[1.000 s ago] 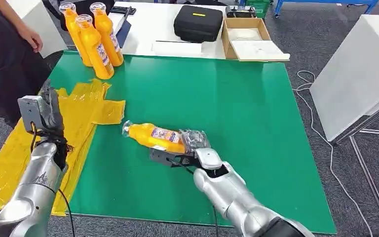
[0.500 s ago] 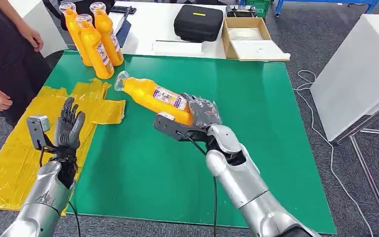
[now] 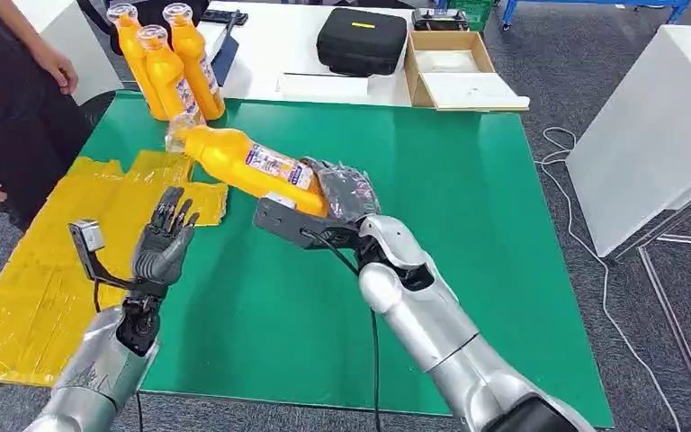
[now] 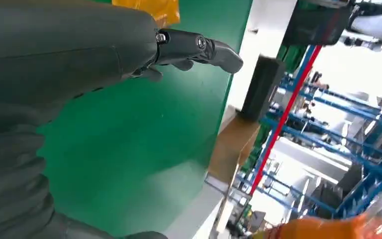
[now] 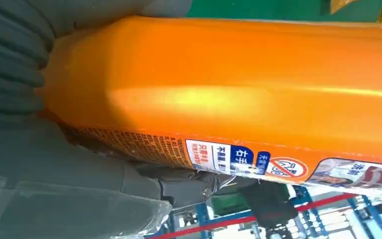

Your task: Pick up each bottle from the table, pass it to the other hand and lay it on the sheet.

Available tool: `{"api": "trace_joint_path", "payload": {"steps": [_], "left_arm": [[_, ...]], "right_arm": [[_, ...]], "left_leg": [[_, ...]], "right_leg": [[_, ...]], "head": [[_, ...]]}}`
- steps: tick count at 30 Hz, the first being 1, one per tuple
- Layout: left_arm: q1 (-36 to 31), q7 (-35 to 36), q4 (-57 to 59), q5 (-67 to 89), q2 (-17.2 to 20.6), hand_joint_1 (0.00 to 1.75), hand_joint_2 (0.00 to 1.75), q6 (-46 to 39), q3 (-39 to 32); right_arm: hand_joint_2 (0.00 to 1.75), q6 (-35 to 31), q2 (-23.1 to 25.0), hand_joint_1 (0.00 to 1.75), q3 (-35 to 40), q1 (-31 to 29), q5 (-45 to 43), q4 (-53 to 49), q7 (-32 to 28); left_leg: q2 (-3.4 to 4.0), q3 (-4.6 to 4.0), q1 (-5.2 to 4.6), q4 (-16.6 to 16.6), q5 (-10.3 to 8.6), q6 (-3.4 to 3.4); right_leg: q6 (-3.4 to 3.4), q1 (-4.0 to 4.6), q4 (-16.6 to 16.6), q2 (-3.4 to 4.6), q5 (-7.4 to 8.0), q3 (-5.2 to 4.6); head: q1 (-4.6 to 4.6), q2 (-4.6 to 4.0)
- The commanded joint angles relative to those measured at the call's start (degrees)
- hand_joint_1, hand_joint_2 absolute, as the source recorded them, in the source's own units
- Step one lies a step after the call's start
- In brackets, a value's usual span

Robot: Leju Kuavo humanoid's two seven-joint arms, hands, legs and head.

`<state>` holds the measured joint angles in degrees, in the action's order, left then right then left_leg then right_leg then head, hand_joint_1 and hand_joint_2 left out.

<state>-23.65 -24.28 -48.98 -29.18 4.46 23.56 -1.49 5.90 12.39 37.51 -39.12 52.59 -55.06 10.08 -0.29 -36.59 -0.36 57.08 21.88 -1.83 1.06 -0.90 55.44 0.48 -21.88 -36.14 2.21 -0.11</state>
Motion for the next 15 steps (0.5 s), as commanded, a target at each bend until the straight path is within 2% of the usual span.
{"api": "trace_joint_path", "payload": {"steps": [1, 8, 11, 12, 15], "left_arm": [[-0.06, 0.6, -1.27, -2.64, 1.1, 0.0, 1.75, 0.71, 4.58], [-1.18, 1.62, -8.02, -9.34, -0.1, 0.0, 1.75, -3.82, 8.07], [0.82, 1.75, -13.49, -11.64, 0.27, 0.0, 1.75, -5.81, 7.52], [1.57, 1.94, -15.11, -11.97, 0.34, 0.0, 1.75, -6.08, 7.18], [2.93, 2.36, -17.9, -12.2, -0.67, 0.0, 1.75, -6.33, 6.71]], "right_arm": [[1.75, -0.26, 0.55, 1.75, 4.52, -4.57, -1.56, 6.35, -0.72], [1.75, -0.5, 5.5, 1.75, 10.09, -4.67, -4.26, 12.45, -2.39], [1.75, -1.25, 7.01, 1.75, 12.74, -3.05, -5.29, 14.97, -3.34], [1.75, -1.68, 7.48, 1.71, 13.21, -2.55, -5.56, 15.65, -3.43], [1.75, -1.85, 7.61, 1.73, 14.57, -1.48, -6.5, 15.29, -2.88]], "left_leg": [[0.01, 0.21, 0.0, 0.04, 0.08, 0.14], [-0.01, 0.25, 0.03, 0.07, 0.14, 0.19], [0.0, 0.15, 0.04, -0.01, 0.06, 0.12], [-0.02, 0.48, 0.04, 0.04, 0.23, 0.27], [-0.01, 0.18, 0.04, -0.07, 0.04, 0.1]], "right_leg": [[-0.08, 0.01, 0.04, -0.04, -0.09, 0.21], [-0.12, 0.04, 0.08, -0.07, -0.15, 0.26], [-0.08, 0.04, -0.02, -0.04, -0.06, 0.16], [-0.17, 0.05, 0.06, -0.1, -0.25, 0.48], [-0.07, 0.02, -0.06, -0.05, -0.06, 0.18]], "head": [[-0.02, 0.0], [-0.02, 0.0], [-0.02, 0.0], [0.0, 0.0], [-0.02, 0.0]]}}
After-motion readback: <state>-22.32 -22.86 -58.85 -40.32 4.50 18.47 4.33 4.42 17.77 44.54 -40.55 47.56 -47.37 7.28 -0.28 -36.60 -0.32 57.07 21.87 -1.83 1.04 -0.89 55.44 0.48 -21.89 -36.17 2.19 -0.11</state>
